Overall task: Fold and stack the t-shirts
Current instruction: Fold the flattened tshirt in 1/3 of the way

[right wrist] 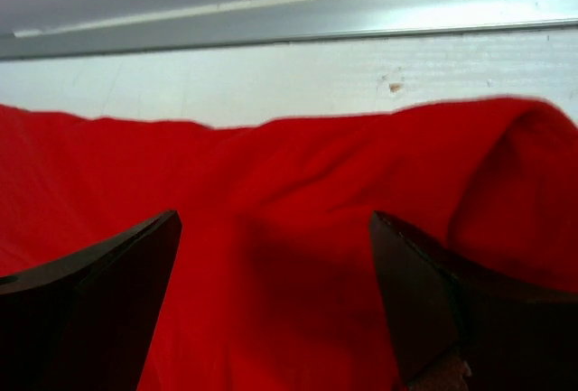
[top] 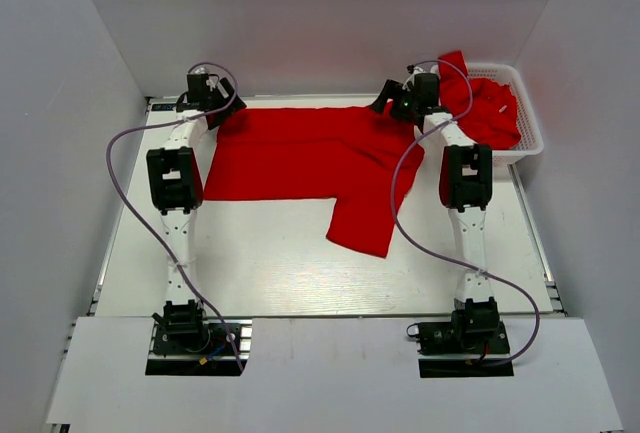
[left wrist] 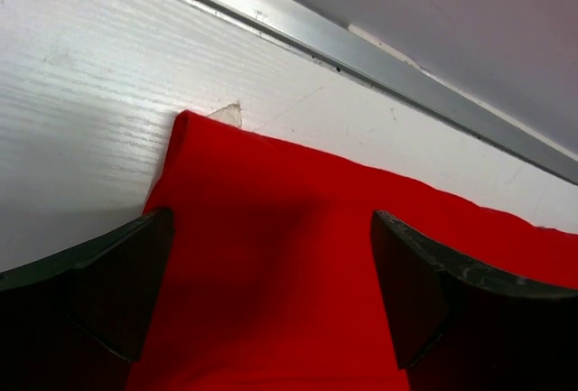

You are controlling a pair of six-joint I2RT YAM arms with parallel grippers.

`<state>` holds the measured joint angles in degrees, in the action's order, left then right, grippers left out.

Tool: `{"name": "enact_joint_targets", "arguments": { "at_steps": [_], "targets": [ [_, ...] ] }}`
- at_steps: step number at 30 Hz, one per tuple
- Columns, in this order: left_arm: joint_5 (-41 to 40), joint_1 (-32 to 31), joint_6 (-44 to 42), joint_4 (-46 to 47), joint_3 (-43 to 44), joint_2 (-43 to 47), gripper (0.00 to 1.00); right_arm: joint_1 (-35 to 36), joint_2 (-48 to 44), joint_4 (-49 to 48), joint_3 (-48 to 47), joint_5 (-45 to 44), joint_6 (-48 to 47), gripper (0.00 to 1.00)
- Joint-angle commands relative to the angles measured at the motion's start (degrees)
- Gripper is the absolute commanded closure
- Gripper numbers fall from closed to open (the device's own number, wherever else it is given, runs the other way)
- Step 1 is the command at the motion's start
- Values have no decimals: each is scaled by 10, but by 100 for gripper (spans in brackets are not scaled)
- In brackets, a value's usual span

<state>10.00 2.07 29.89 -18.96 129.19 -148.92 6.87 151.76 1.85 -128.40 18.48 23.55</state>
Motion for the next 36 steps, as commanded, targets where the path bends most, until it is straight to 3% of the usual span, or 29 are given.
{"name": "enact_joint_targets", "arguments": {
  "at_steps": [1, 7, 13, 19, 24, 30, 36],
  "targets": [
    [-12, -2, -13, -37, 14, 58, 0, 2, -81, 36, 26, -12, -74, 10],
    [-130, -2, -50, -211, -46, 209, 0, 17, -253, 114, 111, -79, -156, 10],
    [-182, -2, -20, -356, -237, 363, 0, 41, -404, 223, 277, -175, -119, 10],
    [-220, -2, -20, -351, -425, 459, 0, 75, -564, 261, 468, -203, -73, 10],
    [-194, 8, -47, -275, -522, 493, 0, 89, -665, 261, 608, -223, -52, 10],
    [-153, 8, -99, -191, -542, 457, 0, 100, -741, 255, 685, -190, -47, 10],
    [-144, 8, -120, -160, -531, 406, 0, 101, -756, 271, 691, -194, -46, 10]
  ]
}}
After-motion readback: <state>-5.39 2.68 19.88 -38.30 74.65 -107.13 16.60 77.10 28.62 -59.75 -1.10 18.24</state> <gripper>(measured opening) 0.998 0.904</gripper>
